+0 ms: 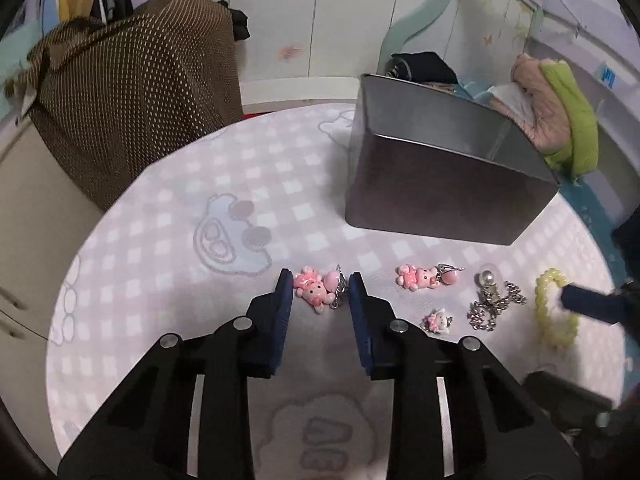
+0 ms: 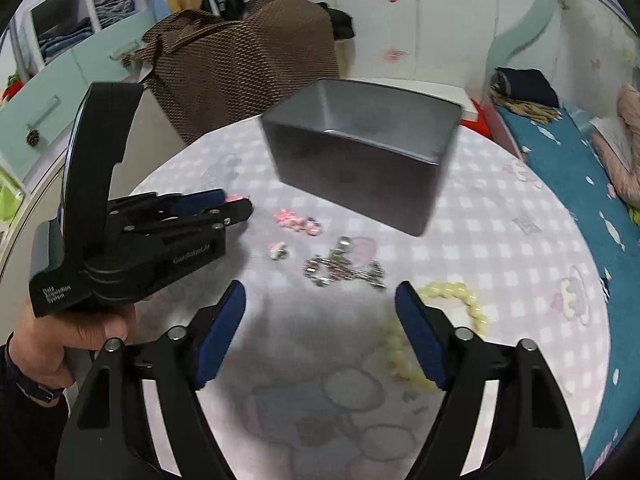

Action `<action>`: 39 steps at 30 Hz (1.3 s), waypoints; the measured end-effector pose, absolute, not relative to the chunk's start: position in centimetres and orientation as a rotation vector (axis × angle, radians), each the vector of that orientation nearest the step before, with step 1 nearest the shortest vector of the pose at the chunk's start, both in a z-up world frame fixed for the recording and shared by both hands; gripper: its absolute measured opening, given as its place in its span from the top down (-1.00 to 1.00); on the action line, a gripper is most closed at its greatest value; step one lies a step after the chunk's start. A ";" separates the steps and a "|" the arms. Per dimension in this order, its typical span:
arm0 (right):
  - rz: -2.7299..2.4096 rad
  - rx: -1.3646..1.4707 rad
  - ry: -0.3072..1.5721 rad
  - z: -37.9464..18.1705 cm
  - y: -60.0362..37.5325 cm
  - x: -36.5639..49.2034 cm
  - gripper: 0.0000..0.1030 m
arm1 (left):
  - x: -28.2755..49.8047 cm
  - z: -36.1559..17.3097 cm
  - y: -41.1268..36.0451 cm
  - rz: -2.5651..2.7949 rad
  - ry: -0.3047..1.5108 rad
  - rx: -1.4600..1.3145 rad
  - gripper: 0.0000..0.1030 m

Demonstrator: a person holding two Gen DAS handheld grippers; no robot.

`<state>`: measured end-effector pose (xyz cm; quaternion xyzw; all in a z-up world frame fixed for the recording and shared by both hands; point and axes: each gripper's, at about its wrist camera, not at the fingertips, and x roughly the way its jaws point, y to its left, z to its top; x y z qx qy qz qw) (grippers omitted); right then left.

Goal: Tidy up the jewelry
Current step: 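Grasp a pink bear charm with the left tool while the right tool grasps a small pink charm, then carry both pink charms into the grey box and release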

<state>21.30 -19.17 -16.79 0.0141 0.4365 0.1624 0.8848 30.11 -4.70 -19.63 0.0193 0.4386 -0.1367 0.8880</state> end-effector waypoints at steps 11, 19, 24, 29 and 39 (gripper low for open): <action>0.458 -0.033 0.911 -18.2 -14.6 24.8 0.35 | 27.5 -18.5 -1.0 -0.225 0.885 -0.015 0.44; 0.412 -0.099 0.903 -19.4 -14.1 25.1 0.74 | 26.4 -17.9 -0.8 -0.231 0.870 -0.002 0.44; 0.409 -0.145 0.881 -19.4 -13.9 24.6 0.75 | 26.2 -17.8 -0.8 -0.235 0.869 -0.009 0.44; 0.429 -0.076 0.874 -19.1 -14.9 24.0 0.76 | 25.8 -17.2 -0.5 -0.231 0.859 -0.012 0.44; 0.443 0.003 0.762 -12.3 -17.2 23.1 0.76 | 25.3 -12.8 -1.5 -0.278 0.768 -0.011 0.44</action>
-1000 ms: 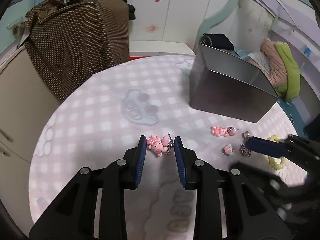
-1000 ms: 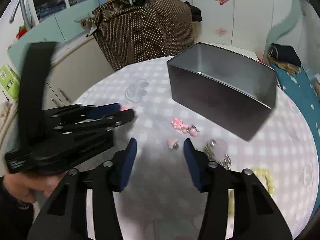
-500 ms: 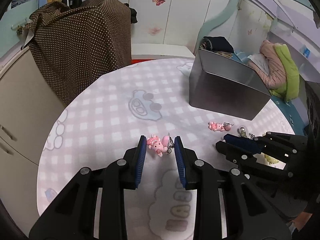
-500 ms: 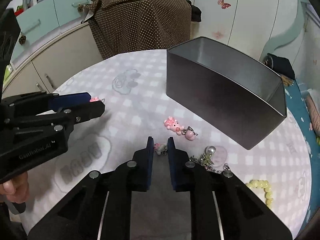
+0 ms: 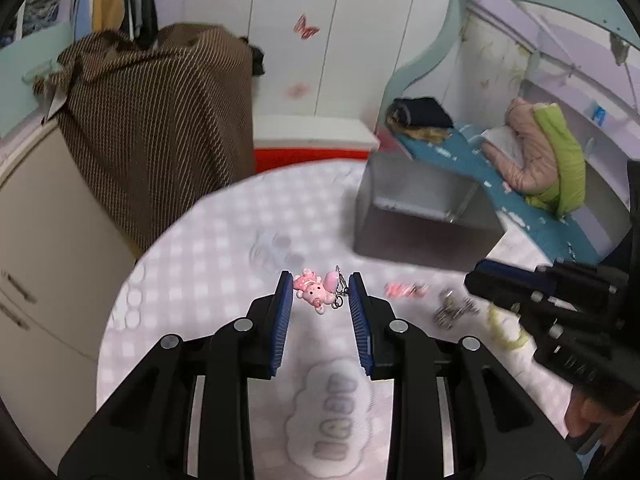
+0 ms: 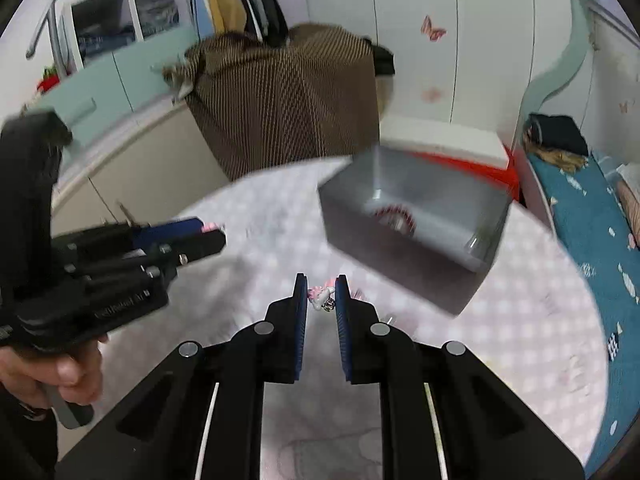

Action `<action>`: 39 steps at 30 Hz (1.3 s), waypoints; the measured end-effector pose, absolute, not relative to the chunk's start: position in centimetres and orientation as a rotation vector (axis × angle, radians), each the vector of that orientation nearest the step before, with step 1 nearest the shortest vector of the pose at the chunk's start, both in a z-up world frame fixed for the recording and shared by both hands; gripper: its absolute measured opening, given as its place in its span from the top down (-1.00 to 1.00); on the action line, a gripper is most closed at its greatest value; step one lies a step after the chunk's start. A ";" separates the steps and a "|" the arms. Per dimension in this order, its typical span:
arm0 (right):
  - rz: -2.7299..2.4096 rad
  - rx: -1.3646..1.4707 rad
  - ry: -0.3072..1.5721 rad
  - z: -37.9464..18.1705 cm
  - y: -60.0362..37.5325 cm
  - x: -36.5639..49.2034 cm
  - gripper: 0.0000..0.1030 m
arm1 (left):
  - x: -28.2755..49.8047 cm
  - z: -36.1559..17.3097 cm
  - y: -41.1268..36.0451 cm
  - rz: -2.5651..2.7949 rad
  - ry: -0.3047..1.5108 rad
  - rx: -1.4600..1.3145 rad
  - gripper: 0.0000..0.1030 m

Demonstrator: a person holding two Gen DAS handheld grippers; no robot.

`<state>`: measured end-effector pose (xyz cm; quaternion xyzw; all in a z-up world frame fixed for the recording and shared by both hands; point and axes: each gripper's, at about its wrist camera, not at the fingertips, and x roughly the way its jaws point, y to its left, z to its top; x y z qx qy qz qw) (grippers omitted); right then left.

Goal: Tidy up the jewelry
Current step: 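Carry both pink charms into the grey box and release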

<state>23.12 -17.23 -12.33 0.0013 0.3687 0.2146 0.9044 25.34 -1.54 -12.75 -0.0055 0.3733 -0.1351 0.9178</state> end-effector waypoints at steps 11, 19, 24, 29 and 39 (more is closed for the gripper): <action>0.377 0.060 0.661 -5.8 -22.7 27.5 0.75 | 29.3 -5.1 -6.4 -0.379 0.636 0.027 0.44; 0.358 0.105 0.730 -7.1 -24.0 30.2 0.75 | 34.0 -5.3 -10.4 -0.436 0.698 0.033 0.44; 0.357 0.119 0.759 -7.7 -24.1 30.7 0.75 | 35.9 -6.4 -11.3 -0.447 0.743 0.024 0.44; 0.352 0.140 0.789 -8.4 -24.3 31.6 0.72 | 37.3 -7.5 -11.6 -0.443 0.784 0.015 0.44; 0.309 0.179 0.799 -8.7 -25.4 31.7 0.26 | 37.0 -7.2 -10.4 -0.369 0.742 0.019 -0.68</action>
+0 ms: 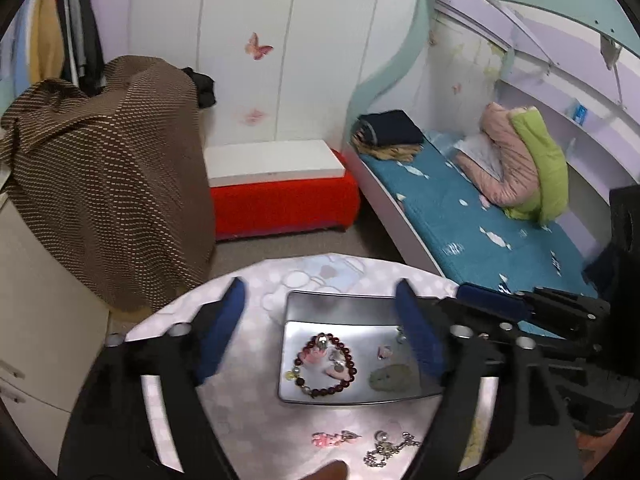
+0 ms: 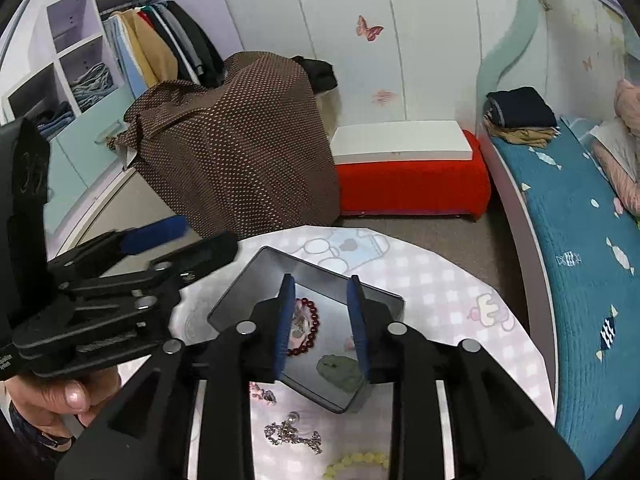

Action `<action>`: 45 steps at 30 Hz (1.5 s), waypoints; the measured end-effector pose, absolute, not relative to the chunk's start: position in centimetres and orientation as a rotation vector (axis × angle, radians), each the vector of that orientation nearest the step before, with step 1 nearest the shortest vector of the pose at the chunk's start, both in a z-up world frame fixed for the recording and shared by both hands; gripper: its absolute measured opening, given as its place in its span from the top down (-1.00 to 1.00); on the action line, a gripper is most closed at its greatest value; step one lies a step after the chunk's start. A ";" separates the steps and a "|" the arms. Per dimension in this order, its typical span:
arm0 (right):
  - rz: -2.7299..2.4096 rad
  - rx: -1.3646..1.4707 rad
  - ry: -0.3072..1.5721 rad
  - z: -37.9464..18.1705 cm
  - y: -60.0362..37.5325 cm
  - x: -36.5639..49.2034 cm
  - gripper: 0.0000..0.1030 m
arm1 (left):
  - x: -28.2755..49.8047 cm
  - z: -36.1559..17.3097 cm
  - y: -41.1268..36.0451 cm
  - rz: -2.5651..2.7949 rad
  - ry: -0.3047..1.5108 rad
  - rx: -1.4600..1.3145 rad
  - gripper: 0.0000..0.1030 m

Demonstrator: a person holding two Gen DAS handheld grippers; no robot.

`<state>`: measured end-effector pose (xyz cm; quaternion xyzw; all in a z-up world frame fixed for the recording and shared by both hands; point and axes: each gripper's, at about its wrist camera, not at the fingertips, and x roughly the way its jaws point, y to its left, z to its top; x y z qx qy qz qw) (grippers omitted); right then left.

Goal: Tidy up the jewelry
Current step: 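Carry both pink charms into the grey box and release, then withdraw both tools from the box toward the silver chain and yellow bracelet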

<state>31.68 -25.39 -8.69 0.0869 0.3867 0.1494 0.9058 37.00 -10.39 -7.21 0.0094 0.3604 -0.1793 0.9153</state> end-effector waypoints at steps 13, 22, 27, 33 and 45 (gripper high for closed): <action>0.207 0.241 0.706 -7.6 -27.7 28.9 -0.87 | 32.2 -5.6 -6.0 -0.204 0.634 0.002 -0.88; 0.211 0.217 0.673 -6.1 -26.8 27.0 -0.87 | 29.0 -4.0 -5.4 -0.178 0.588 0.023 -0.88; 0.224 0.198 0.635 -4.9 -26.3 25.0 -0.87 | 27.2 -3.6 -5.1 -0.164 0.571 0.022 -0.88; 0.222 0.181 0.613 -4.6 -26.4 22.3 -0.87 | 25.3 -4.6 -4.2 -0.172 0.586 0.000 -0.88; 0.187 0.100 0.669 -7.6 -26.0 18.5 -0.87 | 23.2 -8.8 -3.7 -0.173 0.654 0.024 -0.88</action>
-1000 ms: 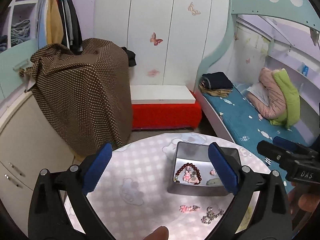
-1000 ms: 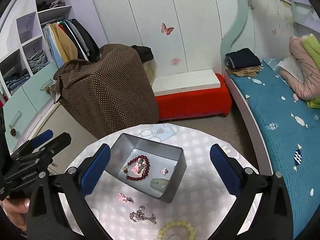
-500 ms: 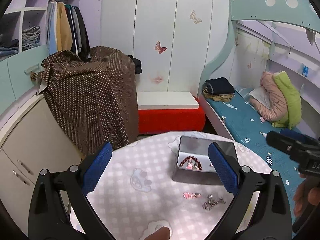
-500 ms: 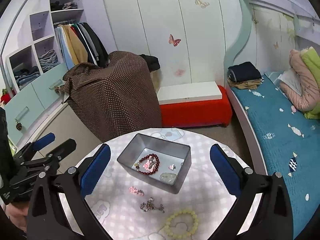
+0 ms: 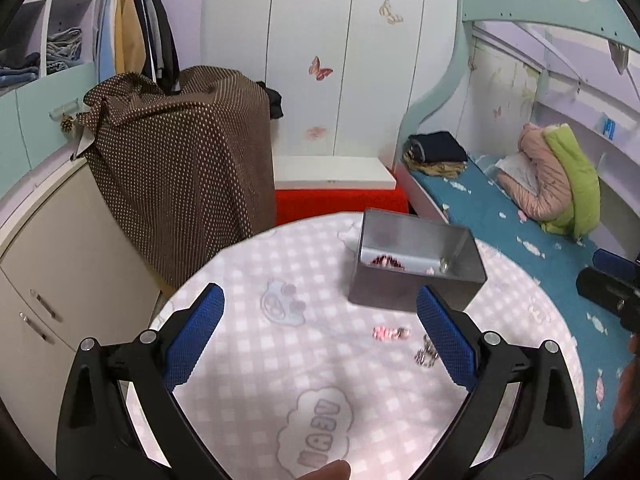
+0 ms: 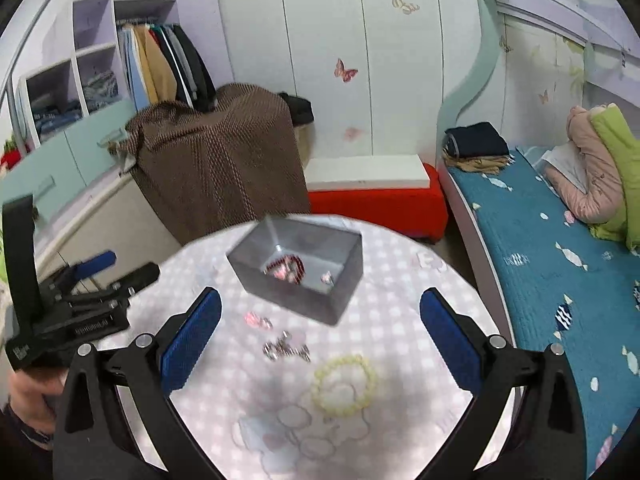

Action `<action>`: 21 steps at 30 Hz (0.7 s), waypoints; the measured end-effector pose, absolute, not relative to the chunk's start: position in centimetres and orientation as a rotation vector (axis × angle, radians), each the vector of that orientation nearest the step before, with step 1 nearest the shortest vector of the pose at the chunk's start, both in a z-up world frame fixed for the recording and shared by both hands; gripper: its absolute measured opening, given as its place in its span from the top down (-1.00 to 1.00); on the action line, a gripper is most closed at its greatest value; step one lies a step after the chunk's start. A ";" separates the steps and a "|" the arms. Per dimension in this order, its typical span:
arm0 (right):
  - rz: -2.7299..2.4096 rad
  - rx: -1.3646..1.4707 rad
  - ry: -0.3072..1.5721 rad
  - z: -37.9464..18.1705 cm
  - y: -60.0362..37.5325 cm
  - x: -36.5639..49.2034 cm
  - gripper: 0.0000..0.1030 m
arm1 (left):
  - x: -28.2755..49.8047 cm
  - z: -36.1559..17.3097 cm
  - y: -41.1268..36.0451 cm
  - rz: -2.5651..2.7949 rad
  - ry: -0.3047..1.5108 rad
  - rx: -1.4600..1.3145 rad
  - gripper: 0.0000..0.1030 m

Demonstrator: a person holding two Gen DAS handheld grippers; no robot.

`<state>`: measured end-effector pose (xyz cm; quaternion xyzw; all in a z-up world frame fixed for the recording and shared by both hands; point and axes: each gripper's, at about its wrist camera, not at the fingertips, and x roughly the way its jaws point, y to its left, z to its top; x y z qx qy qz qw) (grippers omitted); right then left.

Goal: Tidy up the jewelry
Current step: 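Withdraw both tools from the box toward the silver chain and yellow bracelet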

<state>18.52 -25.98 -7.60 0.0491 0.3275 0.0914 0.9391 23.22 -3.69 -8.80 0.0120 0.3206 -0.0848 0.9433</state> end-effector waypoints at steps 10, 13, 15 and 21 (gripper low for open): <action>0.223 0.044 0.803 -13.3 -23.5 20.2 -0.77 | 23.2 -12.2 -3.9 -0.176 0.729 0.034 -0.88; 0.255 0.032 0.840 -14.7 -22.4 21.4 -0.40 | 23.4 -12.9 -3.8 -0.173 0.744 0.034 -0.88; 0.271 0.014 0.877 -15.8 -21.7 22.4 -0.07 | 23.6 -13.2 -3.6 -0.171 0.750 0.035 -0.88; 0.301 0.021 0.910 -17.1 -20.8 23.4 0.14 | 24.7 -14.4 -3.7 -0.175 0.769 0.055 -0.88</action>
